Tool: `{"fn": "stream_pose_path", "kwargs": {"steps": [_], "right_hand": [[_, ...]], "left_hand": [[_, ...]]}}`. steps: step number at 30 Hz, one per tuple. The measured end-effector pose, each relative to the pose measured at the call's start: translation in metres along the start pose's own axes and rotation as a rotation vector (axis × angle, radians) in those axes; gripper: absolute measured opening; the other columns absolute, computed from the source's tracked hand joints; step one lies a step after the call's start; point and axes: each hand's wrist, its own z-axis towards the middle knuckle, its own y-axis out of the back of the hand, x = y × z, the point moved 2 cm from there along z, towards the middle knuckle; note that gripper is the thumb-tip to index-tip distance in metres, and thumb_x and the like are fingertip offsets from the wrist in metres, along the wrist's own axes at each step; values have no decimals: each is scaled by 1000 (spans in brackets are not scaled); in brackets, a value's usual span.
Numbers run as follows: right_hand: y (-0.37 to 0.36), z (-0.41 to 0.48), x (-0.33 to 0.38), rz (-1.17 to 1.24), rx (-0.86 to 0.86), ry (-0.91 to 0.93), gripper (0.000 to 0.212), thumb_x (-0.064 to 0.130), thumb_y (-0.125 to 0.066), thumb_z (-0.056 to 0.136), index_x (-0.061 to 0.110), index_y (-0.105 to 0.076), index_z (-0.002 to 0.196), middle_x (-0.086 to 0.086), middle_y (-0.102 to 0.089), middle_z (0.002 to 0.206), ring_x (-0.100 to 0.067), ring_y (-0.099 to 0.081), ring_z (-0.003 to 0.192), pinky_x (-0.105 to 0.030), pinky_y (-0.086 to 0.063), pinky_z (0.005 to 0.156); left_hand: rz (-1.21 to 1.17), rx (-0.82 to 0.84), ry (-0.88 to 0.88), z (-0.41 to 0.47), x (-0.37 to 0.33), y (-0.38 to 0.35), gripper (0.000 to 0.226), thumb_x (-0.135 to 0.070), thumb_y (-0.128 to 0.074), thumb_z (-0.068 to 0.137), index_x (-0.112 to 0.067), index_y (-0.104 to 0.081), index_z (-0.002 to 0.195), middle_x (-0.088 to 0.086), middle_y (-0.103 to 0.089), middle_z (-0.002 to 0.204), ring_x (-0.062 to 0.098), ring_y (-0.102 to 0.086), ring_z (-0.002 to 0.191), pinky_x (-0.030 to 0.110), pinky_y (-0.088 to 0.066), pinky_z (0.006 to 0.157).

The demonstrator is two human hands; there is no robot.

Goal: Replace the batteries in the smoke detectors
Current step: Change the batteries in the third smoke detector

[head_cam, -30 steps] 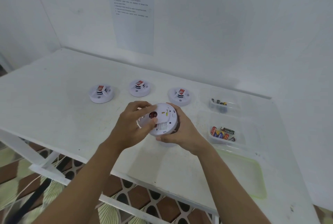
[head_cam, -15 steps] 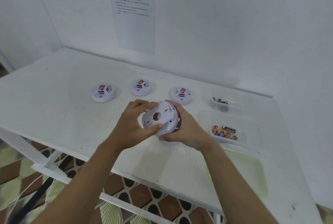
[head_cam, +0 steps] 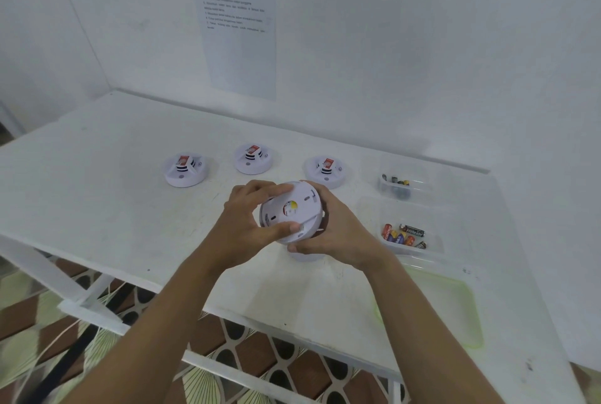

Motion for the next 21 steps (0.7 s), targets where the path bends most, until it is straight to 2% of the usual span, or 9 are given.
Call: {"fn": "stream_pose_path", "kwargs": {"steps": [4, 9, 11, 14, 18, 21], "right_hand": [[2, 0, 2, -1, -8, 6, 94, 4, -90, 64, 24, -44, 143, 4, -56, 137, -21, -55, 127, -49, -56, 97], [-2, 0, 0, -13, -12, -3, 93, 4, -91, 65, 27, -44, 142, 5, -58, 135, -19, -58, 124, -46, -56, 98], [-3, 0, -1, -15, -12, -5, 92, 3, -91, 65, 28, -44, 141, 6, -58, 134, -19, -58, 124, -45, -56, 98], [-4, -1, 0, -15, -11, -9, 92, 3, -90, 65, 28, -45, 141, 8, -58, 134, -17, -58, 123, -45, -56, 98], [-2, 0, 4, -16, -21, -4, 92, 3, -91, 65, 28, -44, 141, 10, -58, 133, -15, -58, 123, -44, -57, 96], [0, 0, 3, -27, -15, -7, 92, 4, -91, 65, 28, -44, 141, 10, -58, 134, -15, -57, 123, -47, -56, 96]], "left_hand": [[30, 31, 11, -2, 0, 1, 60, -75, -66, 60, -64, -50, 117, -38, -45, 115, -2, -37, 118, 43, -41, 101], [27, -19, 50, -2, 3, -1, 60, -78, -65, 60, -69, -46, 116, -31, -48, 118, 1, -40, 115, 47, -44, 98], [36, -16, 45, -2, 4, 0, 59, -77, -66, 60, -70, -45, 115, -34, -47, 117, -4, -39, 115, 47, -45, 98], [47, -22, 26, -2, 4, 2, 59, -74, -68, 61, -65, -48, 115, -34, -47, 116, -5, -43, 113, 48, -47, 95], [49, -38, 19, -2, 3, 4, 63, -74, -66, 62, -56, -50, 120, -32, -47, 115, 2, -48, 108, 50, -47, 94], [29, -14, 43, -2, 4, 5, 58, -75, -66, 61, -63, -50, 115, -33, -47, 113, 1, -49, 107, 49, -46, 96]]}}
